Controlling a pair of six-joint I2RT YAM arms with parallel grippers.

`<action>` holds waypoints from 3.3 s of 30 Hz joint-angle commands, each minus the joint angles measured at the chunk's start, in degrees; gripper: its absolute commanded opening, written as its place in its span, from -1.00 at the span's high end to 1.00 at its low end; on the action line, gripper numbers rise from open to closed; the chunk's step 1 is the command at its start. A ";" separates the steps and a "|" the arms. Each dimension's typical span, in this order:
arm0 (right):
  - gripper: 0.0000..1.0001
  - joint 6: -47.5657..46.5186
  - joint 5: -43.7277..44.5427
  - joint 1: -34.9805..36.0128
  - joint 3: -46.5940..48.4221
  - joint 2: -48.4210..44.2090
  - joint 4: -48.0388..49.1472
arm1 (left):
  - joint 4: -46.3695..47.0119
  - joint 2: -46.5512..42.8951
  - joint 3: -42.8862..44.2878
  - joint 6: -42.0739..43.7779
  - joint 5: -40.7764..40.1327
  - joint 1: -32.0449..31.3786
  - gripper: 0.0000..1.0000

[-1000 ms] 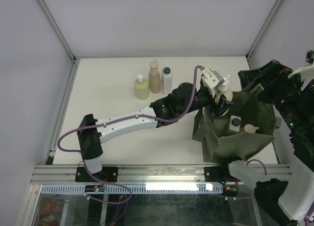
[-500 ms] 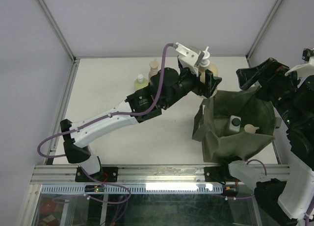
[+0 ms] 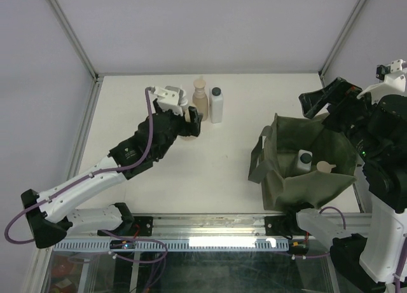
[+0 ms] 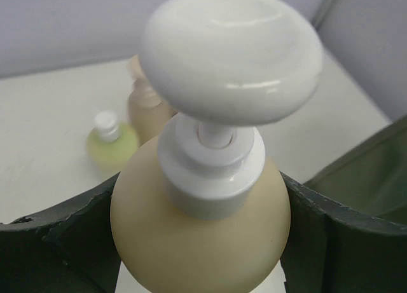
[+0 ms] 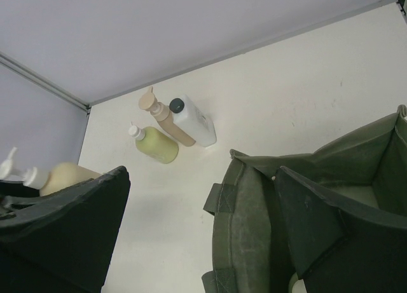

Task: Take the personal care products out of the canvas bag
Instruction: Place the care product at the center of the board, then take out the care product from the canvas bag.

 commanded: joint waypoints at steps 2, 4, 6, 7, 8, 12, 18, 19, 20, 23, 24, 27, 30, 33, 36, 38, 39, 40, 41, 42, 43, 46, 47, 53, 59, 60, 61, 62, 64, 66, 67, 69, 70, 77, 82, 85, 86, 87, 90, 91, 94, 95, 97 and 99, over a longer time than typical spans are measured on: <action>-0.99 1.43 -1.38 0.21 -1.02 -1.11 2.96 | 13.85 -8.15 -15.83 -1.74 -3.65 10.54 1.00; -0.99 1.58 -2.02 0.21 -1.00 -0.84 2.36 | 16.65 -8.00 -19.56 -3.50 -0.99 17.09 1.00; -0.99 1.51 -2.68 0.21 -0.36 -0.37 1.30 | 20.93 -6.88 -22.64 -4.18 0.80 22.31 1.00; -0.99 1.50 -2.75 0.23 0.12 -0.06 0.61 | 24.37 -6.07 -24.11 -4.03 1.66 24.22 1.00; -0.99 1.51 -2.67 0.21 0.57 0.24 -0.20 | 28.27 -5.02 -25.63 -3.51 2.89 26.08 1.00; -0.99 2.03 -2.46 0.22 1.53 1.18 -2.89 | 44.73 1.83 -29.72 0.15 7.48 30.61 1.00; -0.99 3.80 -3.16 0.21 2.83 3.00 -6.45 | 60.91 14.17 -29.70 5.93 14.01 33.57 1.00; -0.99 4.02 -3.09 0.21 2.84 3.12 -6.87 | 62.28 15.90 -29.43 6.27 14.01 33.83 1.00; -0.99 4.19 -3.08 0.21 2.84 3.18 -7.22 | 64.09 17.92 -29.47 6.56 13.66 34.11 1.00; -0.99 4.60 -3.24 0.21 3.24 3.85 -8.30 | 67.63 21.73 -29.74 6.86 12.97 35.09 1.00; -0.99 4.65 -3.19 0.21 3.41 4.04 -8.66 | 68.58 22.72 -29.74 6.95 13.08 35.31 1.00; -0.99 4.31 -2.88 0.21 3.10 4.54 -9.10 | 72.32 26.15 -30.35 6.31 14.38 35.75 1.00; -0.99 3.92 -2.82 0.21 2.35 5.08 -8.99 | 76.31 29.19 -31.13 5.59 16.39 36.04 1.00; -0.99 3.38 -3.37 0.21 2.63 6.29 -8.87 | 77.45 31.07 -31.21 5.52 17.14 36.14 1.00; -0.99 2.64 -3.82 0.21 3.11 7.31 -8.72 | 77.40 32.07 -31.46 6.12 16.75 36.13 1.00; -0.99 2.14 -3.87 0.21 3.27 7.84 -8.72 | 77.65 32.46 -31.97 6.31 15.56 36.13 1.00; -0.99 2.00 -3.80 0.21 3.21 7.96 -8.61 | 77.55 32.72 -32.18 6.27 15.29 36.11 1.00; -0.99 1.84 -3.79 0.21 3.03 7.98 -8.40 | 77.36 32.91 -32.31 5.83 15.21 36.14 1.00; -0.99 1.73 -3.91 0.21 2.69 7.98 -8.08 | 76.78 33.16 -32.26 5.28 15.36 36.14 1.00; -0.99 1.64 -4.08 0.21 2.34 7.91 -7.75 | 75.29 33.32 -32.05 4.70 15.72 36.12 0.84; -0.99 1.55 -4.39 0.21 1.76 7.75 -7.39 | 74.16 33.48 -31.91 3.89 15.84 36.12 0.64; -0.99 1.52 -4.91 0.21 0.89 7.56 -6.48 | 73.00 33.94 -32.77 2.15 14.01 36.12 0.30; -0.99 1.48 -5.00 0.21 0.71 7.39 -6.21 | 72.74 33.90 -33.23 2.29 13.56 36.12 0.25; -0.99 0.35 -5.17 0.22 0.64 6.75 -4.99 | 66.60 30.16 -34.00 2.36 10.71 36.14 -0.93; -0.99 -1.18 -6.19 0.21 -2.96 4.57 -1.42 | 51.29 18.78 -32.39 -2.94 12.12 36.14 -0.98; -0.99 -1.36 -6.50 0.21 -4.16 3.82 -0.51 | 47.22 15.57 -31.81 -4.95 12.31 36.14 -0.98; -0.99 -1.41 -6.85 0.21 -5.61 3.12 0.30 | 42.27 12.86 -31.12 -7.64 12.57 36.12 -0.98; -0.99 -1.42 -7.12 0.21 -7.11 2.15 1.16 | 37.52 9.79 -30.66 -9.89 13.63 36.12 -0.98; -0.99 -1.43 -7.57 0.21 -10.85 0.07 2.95 | 28.31 3.87 -30.00 -14.57 16.51 36.07 -0.98; -0.99 -0.96 -8.16 0.21 -14.58 -2.10 4.40 | 20.67 -2.25 -30.39 -19.27 20.29 35.77 -0.95; -0.99 -0.69 -8.55 0.21 -16.08 -3.19 4.87 | 18.15 -6.35 -30.73 -21.17 22.41 35.39 -0.91; -0.99 -0.21 -9.17 0.21 -19.05 -4.86 5.60 | 13.70 -11.67 -30.74 -24.20 25.43 33.73 -0.87; -0.99 -0.17 -9.30 0.23 -19.93 -5.53 5.69 | 11.65 -13.57 -30.33 -25.31 25.96 32.08 -0.85; -0.99 2.22 -6.38 0.21 -24.88 -10.06 2.64 | 8.79 -9.94 -22.27 -28.17 23.43 15.40 -0.82; -0.99 3.17 -2.04 0.21 -25.54 -12.67 -2.15 | 15.80 2.67 -10.41 -24.48 24.23 5.67 -0.86; -0.98 4.31 0.82 0.21 -25.26 -13.46 -6.34 | 18.08 10.74 -2.77 -23.73 28.23 2.51 -0.96; -0.97 4.93 1.32 0.25 -25.34 -13.89 -7.92 | 19.15 12.75 -1.06 -23.25 29.96 1.52 -0.98; -0.95 6.19 1.83 0.23 -25.59 -14.54 -9.40 | 20.04 14.47 1.05 -22.66 31.55 0.57 -0.98; -0.81 9.17 2.13 0.21 -27.46 -17.96 -12.41 | 22.00 19.54 4.38 -20.39 35.70 -2.62 -0.98; -0.74 10.27 2.35 0.21 -28.19 -19.16 -13.30 | 22.12 20.84 5.32 -19.86 36.85 -3.62 -0.98; -0.37 12.59 2.94 0.21 -30.11 -21.51 -17.04 | 22.31 23.46 7.34 -18.61 39.28 -6.14 -0.98; -0.34 13.25 3.10 0.21 -31.35 -22.11 -18.07 | 22.43 23.88 7.77 -18.00 39.69 -6.78 -0.98; -0.32 15.22 3.66 0.21 -33.85 -23.30 -20.01 | 22.49 25.07 8.44 -16.07 40.73 -8.06 -0.98; -0.24 16.14 1.93 0.21 -35.59 -24.88 -20.21 | 20.50 26.71 9.78 -14.60 41.54 -9.10 -0.98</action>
